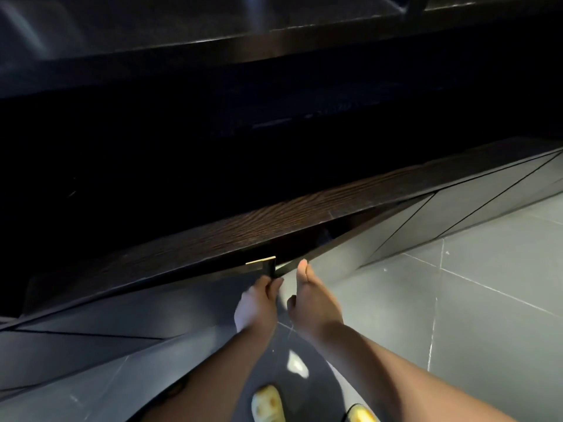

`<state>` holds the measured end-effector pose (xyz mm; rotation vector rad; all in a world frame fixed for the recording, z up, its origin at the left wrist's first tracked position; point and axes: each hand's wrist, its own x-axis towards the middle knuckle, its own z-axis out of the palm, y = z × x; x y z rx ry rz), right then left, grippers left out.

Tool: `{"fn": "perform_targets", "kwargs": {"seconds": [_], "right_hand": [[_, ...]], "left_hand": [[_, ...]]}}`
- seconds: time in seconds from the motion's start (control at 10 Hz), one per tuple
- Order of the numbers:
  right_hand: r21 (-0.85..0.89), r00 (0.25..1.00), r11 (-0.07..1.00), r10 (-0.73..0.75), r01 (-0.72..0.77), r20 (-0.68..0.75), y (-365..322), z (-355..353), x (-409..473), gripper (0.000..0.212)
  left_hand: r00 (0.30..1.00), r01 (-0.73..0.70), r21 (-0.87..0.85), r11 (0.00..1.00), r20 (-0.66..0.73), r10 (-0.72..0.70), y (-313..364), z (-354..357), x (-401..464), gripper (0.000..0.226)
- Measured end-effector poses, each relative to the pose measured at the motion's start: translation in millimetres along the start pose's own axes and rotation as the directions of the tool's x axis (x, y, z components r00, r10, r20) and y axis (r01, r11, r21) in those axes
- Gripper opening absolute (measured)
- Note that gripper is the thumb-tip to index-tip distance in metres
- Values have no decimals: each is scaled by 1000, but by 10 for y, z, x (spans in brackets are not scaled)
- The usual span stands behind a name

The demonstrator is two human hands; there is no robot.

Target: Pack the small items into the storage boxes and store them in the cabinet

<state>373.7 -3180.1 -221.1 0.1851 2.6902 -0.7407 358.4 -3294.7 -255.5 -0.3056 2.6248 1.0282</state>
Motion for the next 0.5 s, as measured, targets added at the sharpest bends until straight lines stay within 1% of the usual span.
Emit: {"fn": "perform_targets", "kwargs": {"seconds": [0.2,0.3,0.4,0.5], "right_hand": [[-4,999,1000,11,-10,37,15,10,189,76],[-9,997,1000,14,-14,73,62,5,197,81],[52,994,998,19,-25,104,168,-65,117,88],[32,987,995,94,-99,131,427,-198,-128,82]], "left_hand": [[999,-40,79,996,3,40,9,-118,208,41],[999,-41,64,997,16,40,21,-148,206,41],[999,-13,13,1000,49,13,50,-116,158,44],[979,-50,30,998,199,43,203,94,-99,44]]}}
